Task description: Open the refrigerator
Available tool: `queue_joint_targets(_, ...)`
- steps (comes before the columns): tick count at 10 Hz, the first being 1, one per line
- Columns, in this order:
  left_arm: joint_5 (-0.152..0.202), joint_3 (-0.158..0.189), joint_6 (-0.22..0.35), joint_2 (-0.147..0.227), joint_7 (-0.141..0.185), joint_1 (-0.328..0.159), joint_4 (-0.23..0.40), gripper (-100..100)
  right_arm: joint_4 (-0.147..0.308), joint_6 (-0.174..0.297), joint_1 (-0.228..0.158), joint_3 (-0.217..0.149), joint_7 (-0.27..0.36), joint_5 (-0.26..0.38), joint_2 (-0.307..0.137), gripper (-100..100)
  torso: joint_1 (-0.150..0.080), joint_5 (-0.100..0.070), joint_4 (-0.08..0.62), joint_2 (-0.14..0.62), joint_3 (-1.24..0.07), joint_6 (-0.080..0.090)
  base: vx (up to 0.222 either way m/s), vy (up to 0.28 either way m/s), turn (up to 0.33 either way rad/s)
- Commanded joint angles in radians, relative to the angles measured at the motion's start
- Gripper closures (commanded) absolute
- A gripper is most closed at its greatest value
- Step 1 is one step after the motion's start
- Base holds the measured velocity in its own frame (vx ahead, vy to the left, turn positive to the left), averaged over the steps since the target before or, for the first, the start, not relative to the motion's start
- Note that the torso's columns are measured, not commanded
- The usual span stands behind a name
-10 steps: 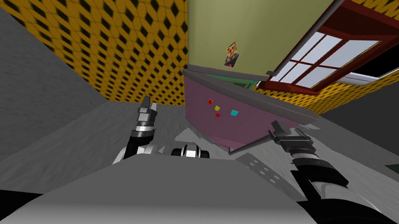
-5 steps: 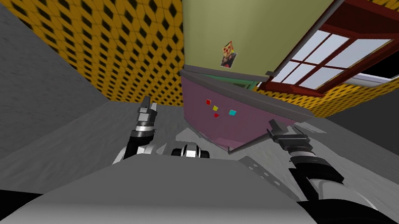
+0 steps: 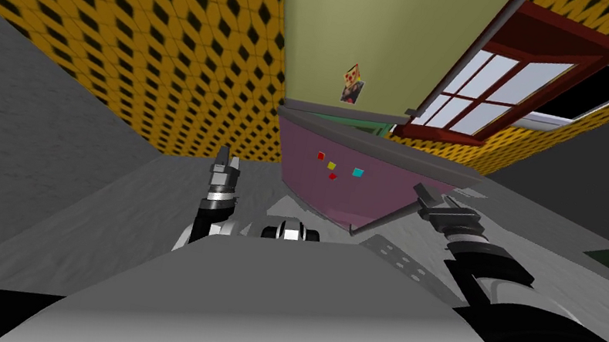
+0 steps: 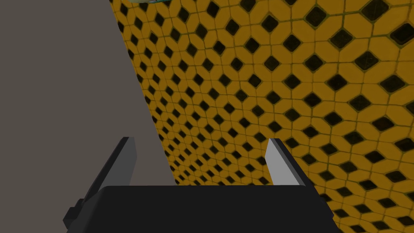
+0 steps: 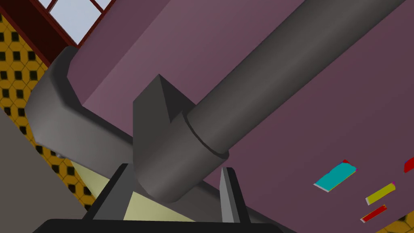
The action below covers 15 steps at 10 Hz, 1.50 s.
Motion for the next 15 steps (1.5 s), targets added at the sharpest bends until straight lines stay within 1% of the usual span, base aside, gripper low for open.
queue_joint_targets(1, 0.000, 0.000, 0.000, 0.000, 0.000, 0.000, 0.000, 0, -0.007, 0.004, 0.016, -0.017, -0.016, 0.011, 0.016, 100, -0.001, 0.001, 0.000, -0.003, -0.002, 0.000, -0.053, 0.238, -0.111)
queue_joint_targets(6, 0.000, 0.000, 0.000, 0.000, 0.000, 0.000, 0.000, 0, -0.025, 0.016, 0.047, -0.051, -0.042, 0.031, 0.052, 100, -0.001, 0.000, 0.000, -0.002, -0.002, -0.002, -0.068, 0.248, -0.103)
queue_joint_targets(7, 0.000, 0.000, 0.000, 0.000, 0.000, 0.000, 0.000, 0, -0.019, 0.015, 0.043, -0.048, -0.032, 0.023, 0.048, 100, -0.003, 0.001, 0.000, -0.001, -0.002, -0.001, -0.037, 0.093, -0.030)
queue_joint_targets(8, 0.000, 0.000, 0.000, 0.000, 0.000, 0.000, 0.000, 0, -0.025, 0.018, 0.057, -0.063, -0.044, 0.033, 0.066, 100, -0.008, 0.001, 0.001, -0.003, -0.003, -0.002, -0.029, 0.214, -0.121)
queue_joint_targets(9, 0.000, 0.000, 0.000, 0.000, 0.000, 0.000, 0.000, 0, -0.025, 0.018, 0.057, -0.063, -0.044, 0.033, 0.066, 100, 0.000, -0.002, -0.001, -0.001, 0.000, 0.002, -0.003, 0.233, -0.112)
queue_joint_targets(11, 0.000, 0.000, 0.000, 0.000, 0.000, 0.000, 0.000, 0, -0.032, 0.023, 0.070, -0.077, -0.054, 0.042, 0.082, 100, -0.002, -0.001, -0.001, -0.003, -0.002, -0.002, -0.014, 0.217, -0.083)
queue_joint_targets(15, 0.000, 0.000, 0.000, 0.000, 0.000, 0.000, 0.000, 0, -0.044, 0.033, 0.094, -0.106, -0.073, 0.060, 0.114, 100, 0.001, -0.001, -0.002, -0.004, -0.002, -0.004, -0.017, 0.263, -0.110)
